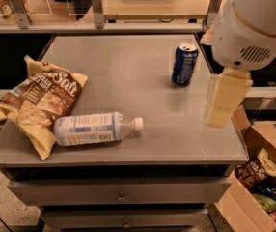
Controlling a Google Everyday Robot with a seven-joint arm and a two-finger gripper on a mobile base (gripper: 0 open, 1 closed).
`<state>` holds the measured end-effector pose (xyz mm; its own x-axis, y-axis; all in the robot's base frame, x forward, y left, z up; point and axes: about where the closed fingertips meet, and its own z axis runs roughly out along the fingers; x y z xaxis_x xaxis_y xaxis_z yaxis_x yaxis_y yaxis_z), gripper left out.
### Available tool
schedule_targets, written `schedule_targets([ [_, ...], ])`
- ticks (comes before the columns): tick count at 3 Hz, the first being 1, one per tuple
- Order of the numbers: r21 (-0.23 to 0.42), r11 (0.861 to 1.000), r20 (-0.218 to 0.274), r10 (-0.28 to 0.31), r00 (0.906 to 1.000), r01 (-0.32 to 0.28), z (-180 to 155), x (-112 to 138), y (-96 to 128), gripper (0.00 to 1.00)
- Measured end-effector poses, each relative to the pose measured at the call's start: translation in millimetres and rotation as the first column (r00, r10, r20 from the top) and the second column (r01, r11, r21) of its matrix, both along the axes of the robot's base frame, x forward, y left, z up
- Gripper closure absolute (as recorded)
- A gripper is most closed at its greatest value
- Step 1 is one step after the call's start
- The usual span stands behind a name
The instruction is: Pick blue plastic bottle
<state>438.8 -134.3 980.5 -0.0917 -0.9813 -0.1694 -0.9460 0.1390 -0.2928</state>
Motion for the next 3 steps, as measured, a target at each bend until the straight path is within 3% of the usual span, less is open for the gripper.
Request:
schedule_targets([
  [1, -0.013, 0.995, -0.048, 0.098, 0.994, -0.099, -25, -9, 52, 0.0],
  [3, -0.044, 0.968, -0.176, 0.237, 0.9555, -0.248, -85, -20, 140, 0.0],
])
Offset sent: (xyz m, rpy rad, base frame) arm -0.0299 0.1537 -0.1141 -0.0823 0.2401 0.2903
